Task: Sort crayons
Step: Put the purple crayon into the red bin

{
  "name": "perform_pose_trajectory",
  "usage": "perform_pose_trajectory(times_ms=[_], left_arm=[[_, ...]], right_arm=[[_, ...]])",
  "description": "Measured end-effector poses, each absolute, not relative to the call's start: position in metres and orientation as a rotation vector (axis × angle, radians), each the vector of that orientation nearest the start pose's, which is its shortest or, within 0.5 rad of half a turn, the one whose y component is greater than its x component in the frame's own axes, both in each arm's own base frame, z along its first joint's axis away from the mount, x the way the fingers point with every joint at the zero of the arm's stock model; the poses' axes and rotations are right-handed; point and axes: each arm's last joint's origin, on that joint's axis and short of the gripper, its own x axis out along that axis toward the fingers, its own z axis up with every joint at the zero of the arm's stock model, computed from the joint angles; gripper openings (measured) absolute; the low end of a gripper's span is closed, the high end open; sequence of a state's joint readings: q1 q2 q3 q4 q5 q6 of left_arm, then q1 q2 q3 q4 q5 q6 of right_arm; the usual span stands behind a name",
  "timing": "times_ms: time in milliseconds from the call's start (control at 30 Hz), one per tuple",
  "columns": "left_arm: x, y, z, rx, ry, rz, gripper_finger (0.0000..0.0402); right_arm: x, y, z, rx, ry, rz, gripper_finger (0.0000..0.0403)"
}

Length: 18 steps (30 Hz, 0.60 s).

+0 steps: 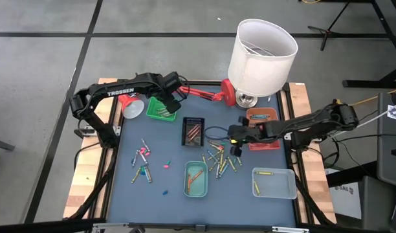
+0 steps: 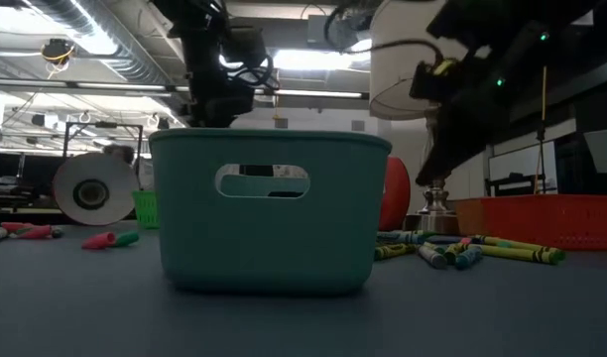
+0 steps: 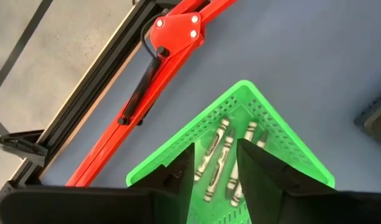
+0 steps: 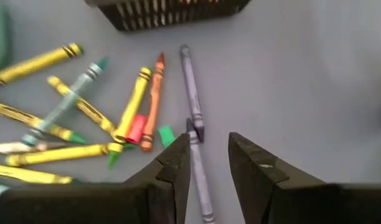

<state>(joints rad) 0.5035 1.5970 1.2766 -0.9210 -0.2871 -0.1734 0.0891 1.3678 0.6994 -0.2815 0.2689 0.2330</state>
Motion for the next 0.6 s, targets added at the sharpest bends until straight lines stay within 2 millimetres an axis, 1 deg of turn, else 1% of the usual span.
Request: perform_pose_trajectory(times_ms=[133, 333, 467, 600], left_arm=[[0.269, 0.156, 0.257, -0.277, 1.184, 0.793, 0.0106], [0.270, 0.157, 0.258, -0.277, 1.167, 0.795, 0.0096], [0.270, 0.157, 0.258, -0.277, 1.167, 0.795, 0.0091], [0.270, 0.156, 0.258, -0.276, 1.167, 0.793, 0.0090]], right_arm=[[0.258, 0.015, 0.165, 0.007, 0.956, -0.262, 0.0108], [0.265, 0.016, 0.147, -0.029, 1.002, -0.248, 0.0108], [0.265, 0.016, 0.141, -0.038, 1.036, -0.250, 0.0108], [0.266, 0.015, 0.139, -0.037, 1.044, -0.254, 0.0108]])
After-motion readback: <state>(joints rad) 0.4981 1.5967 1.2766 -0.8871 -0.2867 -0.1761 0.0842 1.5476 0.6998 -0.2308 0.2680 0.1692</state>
